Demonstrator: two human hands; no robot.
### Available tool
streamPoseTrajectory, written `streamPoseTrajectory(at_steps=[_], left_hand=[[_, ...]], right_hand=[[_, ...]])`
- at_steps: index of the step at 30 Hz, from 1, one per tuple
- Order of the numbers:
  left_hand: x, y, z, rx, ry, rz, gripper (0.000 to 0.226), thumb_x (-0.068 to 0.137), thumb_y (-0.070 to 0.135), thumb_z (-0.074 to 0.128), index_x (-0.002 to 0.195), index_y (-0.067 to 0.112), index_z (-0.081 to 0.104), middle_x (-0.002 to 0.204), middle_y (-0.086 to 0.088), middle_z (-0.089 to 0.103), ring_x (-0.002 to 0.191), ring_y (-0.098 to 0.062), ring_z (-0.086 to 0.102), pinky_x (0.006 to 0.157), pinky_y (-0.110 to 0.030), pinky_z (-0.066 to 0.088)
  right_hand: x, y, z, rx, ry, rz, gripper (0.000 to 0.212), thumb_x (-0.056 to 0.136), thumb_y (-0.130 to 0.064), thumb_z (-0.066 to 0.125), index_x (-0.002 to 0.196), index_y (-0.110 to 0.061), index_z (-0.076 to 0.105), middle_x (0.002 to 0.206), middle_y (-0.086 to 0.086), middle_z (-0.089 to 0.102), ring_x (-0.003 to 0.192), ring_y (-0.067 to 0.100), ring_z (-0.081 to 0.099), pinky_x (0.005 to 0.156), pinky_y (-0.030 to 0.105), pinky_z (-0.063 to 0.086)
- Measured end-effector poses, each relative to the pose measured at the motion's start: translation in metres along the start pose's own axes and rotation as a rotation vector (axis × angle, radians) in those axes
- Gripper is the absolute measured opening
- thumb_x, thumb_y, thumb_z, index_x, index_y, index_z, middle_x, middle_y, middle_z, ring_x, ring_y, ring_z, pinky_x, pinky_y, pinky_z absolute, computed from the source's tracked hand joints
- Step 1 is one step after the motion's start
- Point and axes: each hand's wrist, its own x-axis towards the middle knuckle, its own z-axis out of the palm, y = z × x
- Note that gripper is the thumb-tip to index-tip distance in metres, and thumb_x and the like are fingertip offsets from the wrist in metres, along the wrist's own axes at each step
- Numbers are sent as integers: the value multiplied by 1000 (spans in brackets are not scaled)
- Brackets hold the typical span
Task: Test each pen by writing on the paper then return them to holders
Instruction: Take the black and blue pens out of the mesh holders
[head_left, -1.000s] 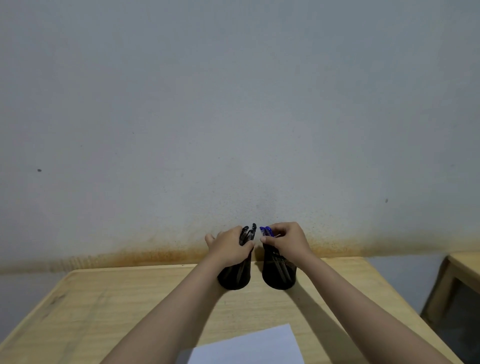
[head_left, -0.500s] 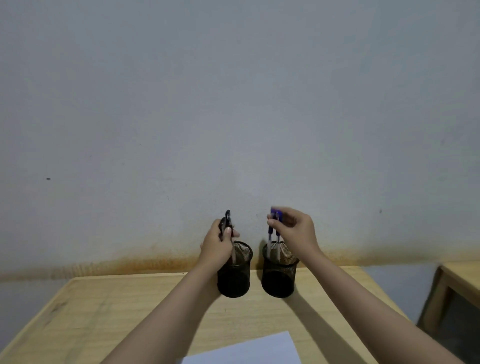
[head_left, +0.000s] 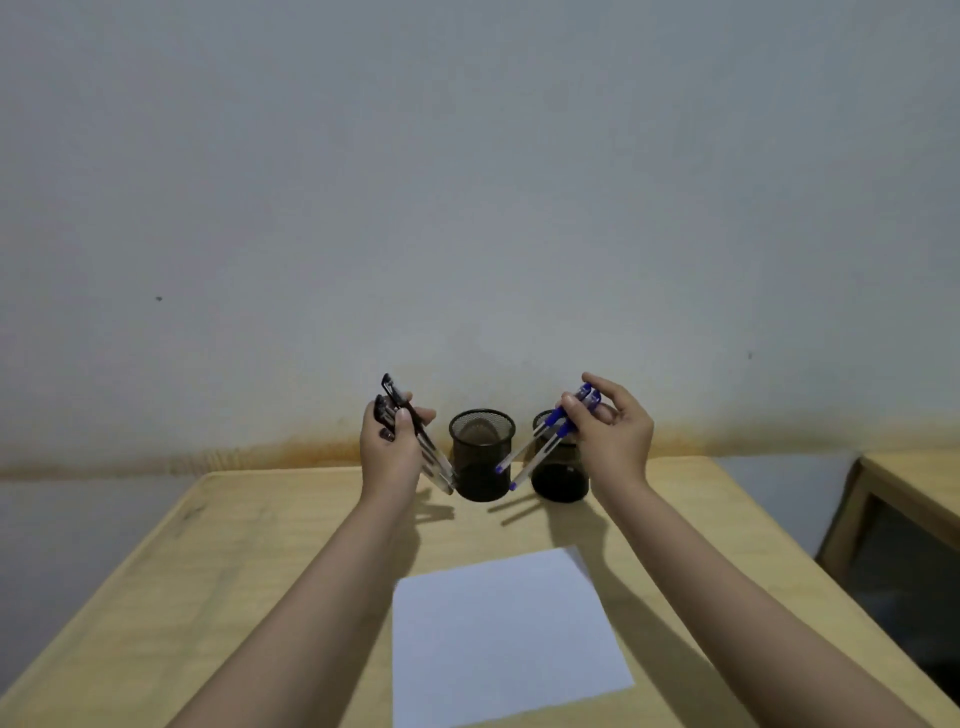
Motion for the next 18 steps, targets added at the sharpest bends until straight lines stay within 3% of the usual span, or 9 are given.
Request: streamPoseTrajectory(at_steps=[2,4,6,9,13,18], left_hand=[[-7,-18,-7,-14,38,-114,20,99,9,35,99,21,51,84,-2,67,92,-22,63,83,-35,48],[-12,-30,-13,-74,98,-245,23,98,10,37,91,26,52,83,-3,68,90,-23,65,86,-39,48],[-16,-36,-15,-187,142,-352,24,98,7,36,89,22,52,82,-5,66,84,-22,64,85,-38,48],[-18,-42,-21,-374,179,-485,18,98,2,36,98,10,52,87,-10,63,92,-26,63,92,-38,48],[-18,-53,-29,-224,116,-464,22,94,-1,44,112,10,50,93,-7,68,98,-26,64,92,-40,49],[-21,-64,-43,-205,14,-323,72,80,-10,63,131,30,33,104,-19,66,93,-31,66,86,-44,53]], right_hand=[[-9,20,-5,-22,52,90,29,79,-3,73,92,-28,67,89,14,71,83,25,70,84,48,57],[-17,36,-8,-46,110,171,28,78,-3,73,94,-24,65,93,14,72,84,25,71,85,50,57],[-25,46,-11,-81,168,234,29,78,-2,73,98,-20,63,89,12,71,78,22,70,82,47,58],[-32,56,-17,-141,240,294,27,78,-3,73,100,-14,62,95,14,69,75,19,66,72,33,57],[-30,69,-24,-276,267,343,29,79,-8,74,104,-9,60,107,14,64,86,22,61,76,30,50],[-28,78,-28,-415,215,339,30,79,-10,74,106,-8,61,113,13,63,96,24,60,82,31,49]])
